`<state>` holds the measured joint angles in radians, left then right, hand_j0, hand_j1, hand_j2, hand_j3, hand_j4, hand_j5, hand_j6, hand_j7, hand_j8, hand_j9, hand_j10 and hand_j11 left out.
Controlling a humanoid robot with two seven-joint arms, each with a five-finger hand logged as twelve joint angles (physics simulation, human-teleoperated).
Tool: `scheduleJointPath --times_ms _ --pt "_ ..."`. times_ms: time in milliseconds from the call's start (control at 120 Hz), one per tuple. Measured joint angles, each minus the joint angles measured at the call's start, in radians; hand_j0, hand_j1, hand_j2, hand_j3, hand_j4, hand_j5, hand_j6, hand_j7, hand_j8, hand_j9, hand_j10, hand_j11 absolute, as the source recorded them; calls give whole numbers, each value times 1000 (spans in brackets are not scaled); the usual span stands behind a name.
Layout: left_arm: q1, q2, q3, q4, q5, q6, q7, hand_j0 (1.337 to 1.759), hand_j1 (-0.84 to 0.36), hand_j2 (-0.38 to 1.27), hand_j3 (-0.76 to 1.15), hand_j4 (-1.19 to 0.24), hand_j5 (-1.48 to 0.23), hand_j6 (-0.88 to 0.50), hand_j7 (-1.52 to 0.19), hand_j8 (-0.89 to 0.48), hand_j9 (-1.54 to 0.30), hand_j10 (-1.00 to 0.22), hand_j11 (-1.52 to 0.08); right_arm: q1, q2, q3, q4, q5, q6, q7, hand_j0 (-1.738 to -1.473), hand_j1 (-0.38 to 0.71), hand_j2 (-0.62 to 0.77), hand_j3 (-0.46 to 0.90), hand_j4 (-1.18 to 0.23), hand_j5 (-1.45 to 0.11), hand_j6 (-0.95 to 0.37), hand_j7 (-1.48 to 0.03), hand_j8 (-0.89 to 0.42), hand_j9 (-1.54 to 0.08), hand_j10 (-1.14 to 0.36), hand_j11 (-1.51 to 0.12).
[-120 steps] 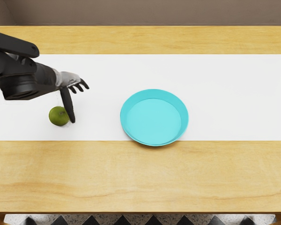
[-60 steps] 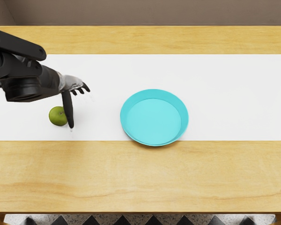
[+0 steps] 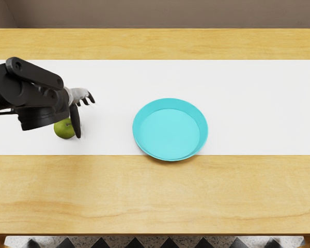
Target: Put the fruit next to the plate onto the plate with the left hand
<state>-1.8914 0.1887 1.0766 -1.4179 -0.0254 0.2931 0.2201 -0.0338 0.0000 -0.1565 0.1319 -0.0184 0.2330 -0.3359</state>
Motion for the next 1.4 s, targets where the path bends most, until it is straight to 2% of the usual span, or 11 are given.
scheduleJointPath --times_ms 250,642,1058,1342,1400 --pt "14 -18 22 -7 7 14 11 1658 52 50 0 -248 -322 -249 -322 -248 -322 -248 -322 0 0 0 0 0 0 0 -1658 -349 0 0 0 0 0 0 0 0 0 0" --pt "23 -5 31 -13 6 14 21 1658 -79 72 0 -357 -464 -357 -464 -357 -464 -357 -464 0 0 0 0 0 0 0 -1658 -349 0 0 0 0 0 0 0 0 0 0" --pt "50 1 42 -9 10 20 28 1658 -104 79 0 -391 -482 -392 -482 -359 -487 -401 -494 0 0 0 0 0 0 0 -1658 -349 0 0 0 0 0 0 0 0 0 0" --pt "75 12 42 14 8 26 41 1658 -204 90 0 -472 -594 -463 -594 -451 -602 -472 -603 0 0 0 0 0 -1 0 -1658 -349 0 0 0 0 0 0 0 0 0 0" --pt "86 10 41 23 9 25 42 1656 -181 62 0 -480 -617 -480 -621 -463 -626 -479 -627 0 0 0 0 0 0 0 -1658 -349 0 0 0 0 0 0 0 0 0 0"
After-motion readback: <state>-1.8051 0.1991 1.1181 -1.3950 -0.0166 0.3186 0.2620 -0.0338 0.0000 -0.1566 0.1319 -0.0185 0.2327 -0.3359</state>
